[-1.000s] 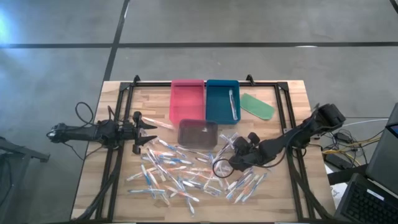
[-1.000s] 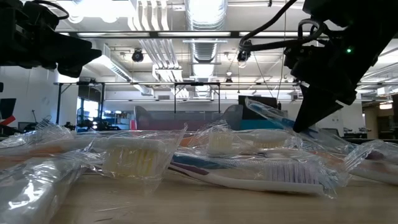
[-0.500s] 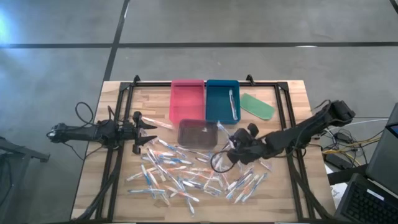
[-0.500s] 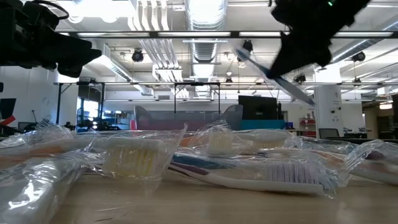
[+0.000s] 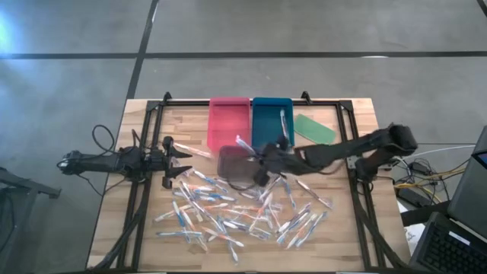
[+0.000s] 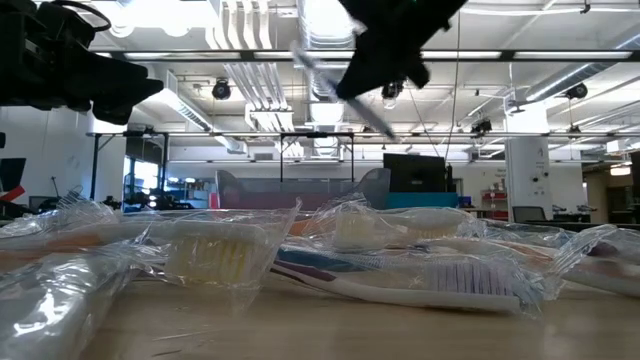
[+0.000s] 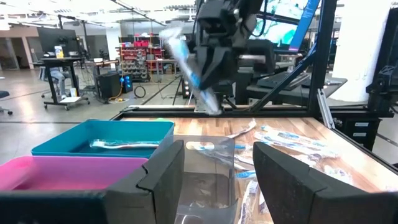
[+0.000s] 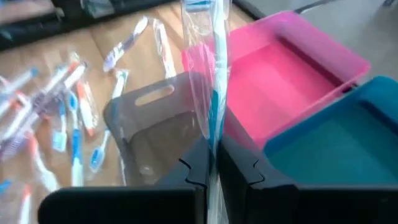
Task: Pick & Place Toothbrushes
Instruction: Put the blue toothbrush into the transparent gray bin
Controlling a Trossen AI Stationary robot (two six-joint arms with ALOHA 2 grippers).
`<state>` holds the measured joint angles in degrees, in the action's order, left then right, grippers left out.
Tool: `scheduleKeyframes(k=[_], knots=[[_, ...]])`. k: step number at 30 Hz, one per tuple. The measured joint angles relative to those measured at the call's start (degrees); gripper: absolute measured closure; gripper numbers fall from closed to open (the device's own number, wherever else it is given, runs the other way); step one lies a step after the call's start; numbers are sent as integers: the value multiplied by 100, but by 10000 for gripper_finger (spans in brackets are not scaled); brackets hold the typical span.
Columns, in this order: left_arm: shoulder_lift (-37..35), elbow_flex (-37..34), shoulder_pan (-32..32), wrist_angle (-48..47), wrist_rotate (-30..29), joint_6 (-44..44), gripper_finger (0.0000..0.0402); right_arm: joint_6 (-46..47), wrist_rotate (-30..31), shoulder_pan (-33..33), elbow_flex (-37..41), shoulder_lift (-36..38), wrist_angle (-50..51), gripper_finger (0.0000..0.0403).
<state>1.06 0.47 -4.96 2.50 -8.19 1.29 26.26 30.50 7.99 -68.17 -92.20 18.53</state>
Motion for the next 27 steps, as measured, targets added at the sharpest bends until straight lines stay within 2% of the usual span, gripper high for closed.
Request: scheduleKeyframes(k=[5,11,27], knots=[[0,-1,0,0,0,1,204,-451,-392,-409,-543,-725,1,389],[0,0,-1,0,0,1,204,-580,-697,-714,-706,-1219,13,390],[0,0,1,0,0,-1,204,-289,-651,-848,-196,-1139,391,390]])
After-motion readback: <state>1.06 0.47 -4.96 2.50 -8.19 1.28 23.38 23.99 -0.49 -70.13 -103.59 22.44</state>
